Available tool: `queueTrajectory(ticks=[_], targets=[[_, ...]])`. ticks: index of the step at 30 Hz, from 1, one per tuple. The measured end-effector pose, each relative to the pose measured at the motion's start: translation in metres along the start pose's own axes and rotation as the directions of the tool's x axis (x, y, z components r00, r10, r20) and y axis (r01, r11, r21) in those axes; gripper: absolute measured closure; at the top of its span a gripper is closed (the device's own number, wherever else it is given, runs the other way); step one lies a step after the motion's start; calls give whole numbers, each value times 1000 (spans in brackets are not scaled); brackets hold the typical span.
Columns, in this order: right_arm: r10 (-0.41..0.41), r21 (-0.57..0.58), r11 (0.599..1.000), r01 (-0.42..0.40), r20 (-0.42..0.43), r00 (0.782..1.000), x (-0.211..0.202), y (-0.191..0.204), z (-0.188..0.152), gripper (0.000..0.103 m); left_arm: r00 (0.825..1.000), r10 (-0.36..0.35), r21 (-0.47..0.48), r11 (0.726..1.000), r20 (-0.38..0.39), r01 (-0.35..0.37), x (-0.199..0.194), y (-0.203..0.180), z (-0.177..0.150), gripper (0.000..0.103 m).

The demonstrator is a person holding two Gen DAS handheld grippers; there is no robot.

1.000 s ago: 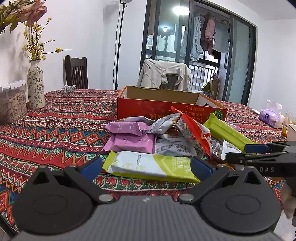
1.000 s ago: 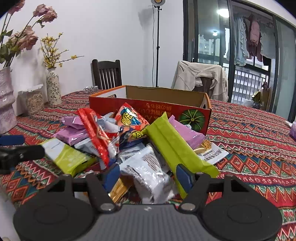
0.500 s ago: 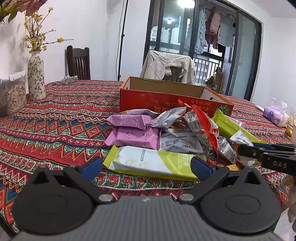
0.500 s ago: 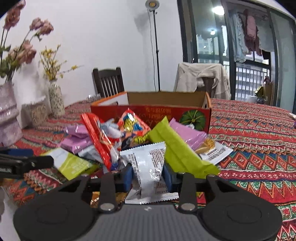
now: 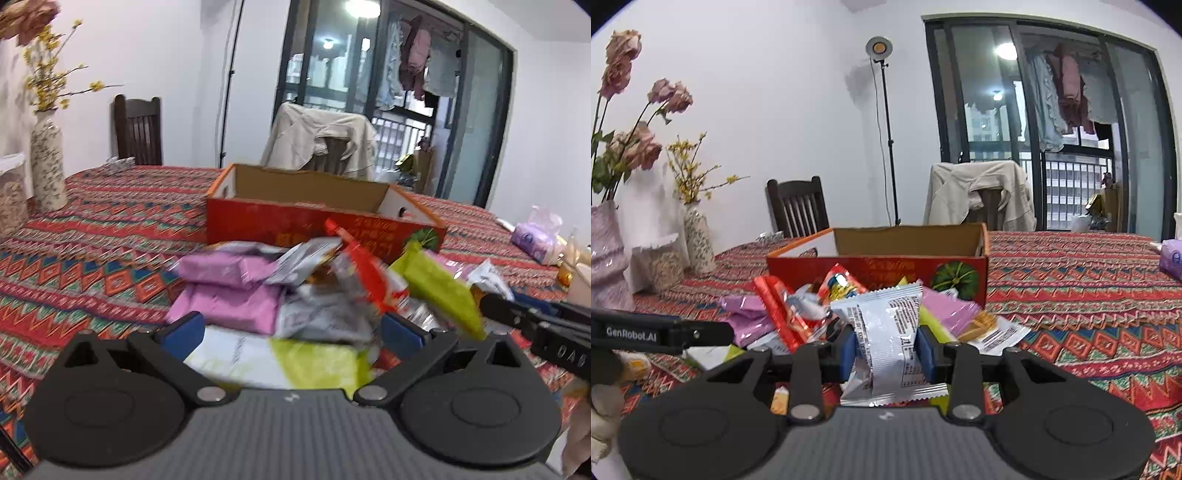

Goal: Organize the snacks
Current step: 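Grasp the white snack packet with the right gripper while the left gripper grasps the red packet, then carry the white packet into the box and open the right gripper while the left releases the red packet there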

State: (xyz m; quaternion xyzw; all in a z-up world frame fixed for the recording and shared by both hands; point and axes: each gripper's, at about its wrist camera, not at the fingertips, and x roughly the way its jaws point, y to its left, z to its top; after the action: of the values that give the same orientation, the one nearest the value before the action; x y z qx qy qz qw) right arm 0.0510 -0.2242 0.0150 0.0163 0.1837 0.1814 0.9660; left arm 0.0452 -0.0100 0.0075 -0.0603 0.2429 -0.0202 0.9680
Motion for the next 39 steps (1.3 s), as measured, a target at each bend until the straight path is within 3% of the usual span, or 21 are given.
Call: queueTrajectory(ticks=[8,12,16,20,22,25,35,36,39], targets=[[-70,2,998,69,51,996,6,-24,18,69,1000,-23,27,999,3,23,26,-37,21,0],[-95,24,995,93,53,994,16,-39,25,69,999,-22,-12,1000,-31,21,46,-45,23,2],[-92,41,995,91,41,995,29,-49,28,69,996,-46,-74,996,-76,40,64,-47,27,23],[-80,61,995,77,35,996,37,-54,26,69,988,-72,-123,991,-133,55,83,-47,28,35],[-66,79,995,64,34,997,41,-58,23,69,983,-93,-154,986,-159,69,92,-44,29,48],[-51,99,994,48,27,998,44,-61,17,69,979,-111,-175,981,-170,81,96,-41,30,58],[-38,121,992,36,17,999,40,-66,11,68,989,-101,-140,986,-105,86,81,-39,30,69],[-40,121,992,38,17,999,40,-65,12,68,991,-99,-131,988,-95,86,78,-39,30,75],[-45,115,993,43,22,999,38,-60,15,68,993,-95,-102,991,-65,88,70,-39,32,75]])
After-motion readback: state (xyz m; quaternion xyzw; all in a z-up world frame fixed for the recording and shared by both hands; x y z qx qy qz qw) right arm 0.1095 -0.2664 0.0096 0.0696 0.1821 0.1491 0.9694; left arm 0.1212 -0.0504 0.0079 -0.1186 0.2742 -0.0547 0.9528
